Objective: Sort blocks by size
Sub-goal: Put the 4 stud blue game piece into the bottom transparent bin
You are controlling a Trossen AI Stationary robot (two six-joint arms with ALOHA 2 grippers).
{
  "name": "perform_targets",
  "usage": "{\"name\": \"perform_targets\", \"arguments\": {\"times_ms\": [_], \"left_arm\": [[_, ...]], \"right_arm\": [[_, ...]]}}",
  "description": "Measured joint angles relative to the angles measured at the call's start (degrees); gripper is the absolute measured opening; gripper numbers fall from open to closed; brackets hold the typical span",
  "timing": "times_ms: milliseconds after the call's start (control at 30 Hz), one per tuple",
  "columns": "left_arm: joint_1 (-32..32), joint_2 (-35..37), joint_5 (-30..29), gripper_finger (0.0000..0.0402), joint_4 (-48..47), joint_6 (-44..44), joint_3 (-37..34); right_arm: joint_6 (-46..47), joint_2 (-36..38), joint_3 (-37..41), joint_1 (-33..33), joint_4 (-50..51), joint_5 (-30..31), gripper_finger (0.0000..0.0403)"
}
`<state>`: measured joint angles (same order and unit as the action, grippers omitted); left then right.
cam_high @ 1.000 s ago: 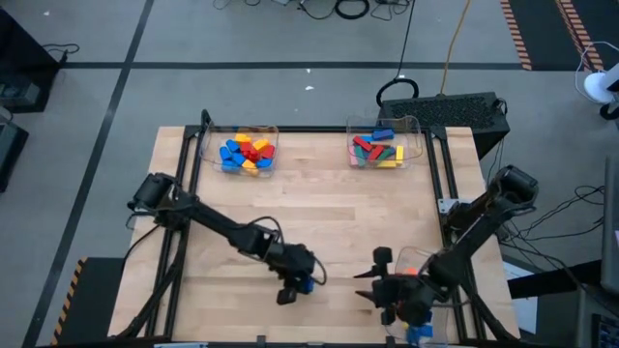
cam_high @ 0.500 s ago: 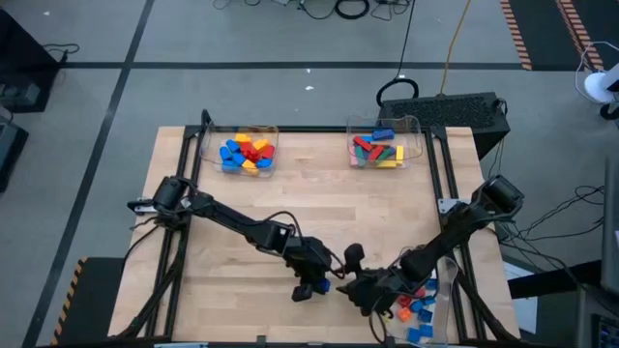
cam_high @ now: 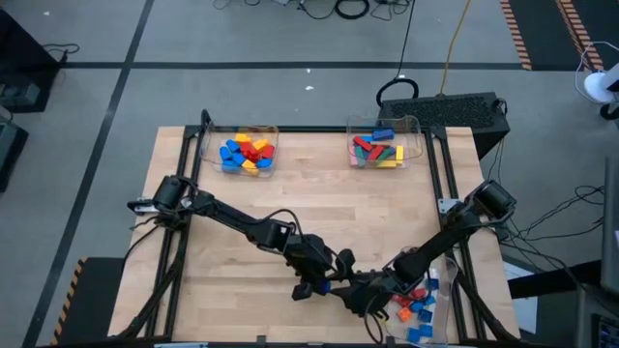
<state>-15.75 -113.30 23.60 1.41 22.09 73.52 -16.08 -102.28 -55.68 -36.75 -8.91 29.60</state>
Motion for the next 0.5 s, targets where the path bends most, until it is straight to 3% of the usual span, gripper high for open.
{"name": "perform_targets", "arguments": {"times_ms": [267,500], "left_arm": [[0.0,0.0,0.7,0.0138,0.1,-0.1,0.0],[0.5,0.1,0.1,0.0138,1.7,-0.6,0.1]], "right_arm": [[-2.1,0.0,0.0,1.0,-1.1,-2.5,0.0157],[-5.3,0.1,0.0,1.8,-3.8,-2.4,0.0196]]}}
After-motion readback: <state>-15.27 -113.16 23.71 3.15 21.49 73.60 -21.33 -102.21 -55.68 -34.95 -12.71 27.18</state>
